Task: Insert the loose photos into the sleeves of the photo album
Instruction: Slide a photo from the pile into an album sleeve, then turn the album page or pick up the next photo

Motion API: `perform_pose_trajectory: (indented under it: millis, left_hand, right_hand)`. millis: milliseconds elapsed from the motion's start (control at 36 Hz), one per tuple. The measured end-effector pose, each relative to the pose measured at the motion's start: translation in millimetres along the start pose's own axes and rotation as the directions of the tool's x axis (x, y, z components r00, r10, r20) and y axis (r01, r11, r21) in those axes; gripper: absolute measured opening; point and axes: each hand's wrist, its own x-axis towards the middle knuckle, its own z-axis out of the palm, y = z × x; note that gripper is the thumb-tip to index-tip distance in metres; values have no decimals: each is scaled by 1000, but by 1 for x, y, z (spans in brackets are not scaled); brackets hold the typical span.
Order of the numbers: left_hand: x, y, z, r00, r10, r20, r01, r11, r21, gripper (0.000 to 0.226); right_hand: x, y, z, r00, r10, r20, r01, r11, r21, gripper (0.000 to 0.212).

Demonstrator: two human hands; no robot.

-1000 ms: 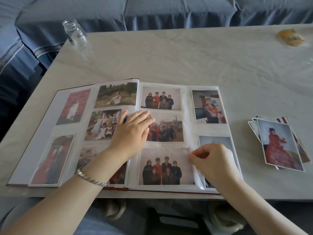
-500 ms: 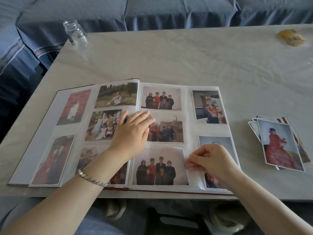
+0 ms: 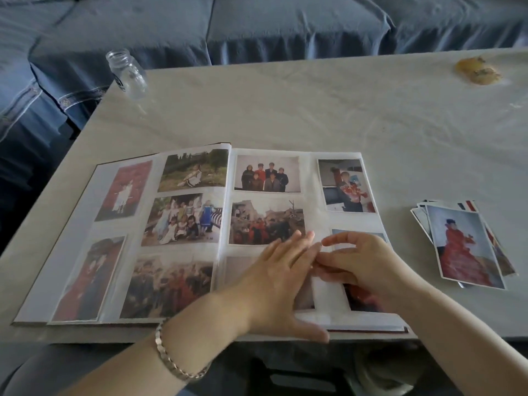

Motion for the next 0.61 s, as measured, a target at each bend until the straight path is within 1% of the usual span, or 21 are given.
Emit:
perform_pose_trajectory:
  millis: [56, 111, 139, 167, 222, 250, 278, 306, 333, 361, 417, 444, 500, 556, 583, 611]
  left_hand:
    - [4, 4, -2, 998, -4, -64, 3, 1000, -24, 100]
    - [8, 5, -5, 994, 9, -111, -15, 998, -53, 90]
    - [9, 6, -8, 991, 15, -135, -26, 997, -78, 83]
    - [9, 7, -10, 986, 12, -167, -32, 993, -114, 76]
    - [8, 8, -14, 969, -21, -248, -33, 977, -212, 63]
    - [8, 8, -15, 956, -43, -290, -38, 963, -267, 58]
    - [9, 8, -17, 945, -67, -320, -40, 948, -316, 55]
    - [9, 7, -18, 934, -97, -343, -38, 930, -366, 51]
    - [10, 6, -19, 924, -131, -359, -37, 905, -425, 49]
    - [11, 5, -21, 915, -167, -368, -37, 872, -487, 46]
    - [11, 5, -26, 898, -227, -377, -47, 802, -595, 41]
    - [11, 4, -30, 885, -253, -391, -58, 772, -633, 38]
    - [7, 4, -41, 856, -313, -410, -73, 713, -697, 33]
    - [-2, 2, -56, 849, -363, -385, -70, 644, -762, 30]
    - [-7, 1, -63, 853, -376, -362, -67, 608, -791, 29]
    - [-14, -1, -71, 858, -388, -337, -69, 563, -824, 27]
  right_hand:
    - [-4, -7, -3, 994, -104, -43, 102, 994, -38, 20]
    - [-8, -14, -12, 964, -219, -151, 209, 975, -76, 13]
    - [-9, -16, -21, 932, -281, -228, 258, 958, -125, 11]
    - [-8, -17, -31, 886, -343, -313, 293, 936, -196, 10]
    - [-2, -17, -55, 779, -426, -461, 304, 898, -317, 13]
    - [1, -14, -67, 746, -419, -518, 294, 905, -309, 16]
    - [5, -11, -76, 737, -382, -558, 291, 924, -248, 18]
    - [8, -9, -82, 754, -327, -570, 284, 944, -165, 18]
    - [11, -6, -85, 785, -267, -559, 263, 961, -90, 16]
    - [13, -5, -82, 832, -213, -512, 235, 972, -22, 15]
    - [15, -4, -65, 932, -132, -337, 177, 978, 107, 19]
    - [17, -3, -54, 963, -121, -240, 153, 981, 120, 18]
    - [20, -5, -29, 982, -170, -81, 171, 985, 1, 16]
    - [21, -8, -4, 963, -268, 36, 270, 952, -141, 14]
    - [21, -9, 8, 949, -307, 78, 317, 927, -203, 16]
    - [22, -10, 19, 935, -337, 112, 355, 899, -256, 28]
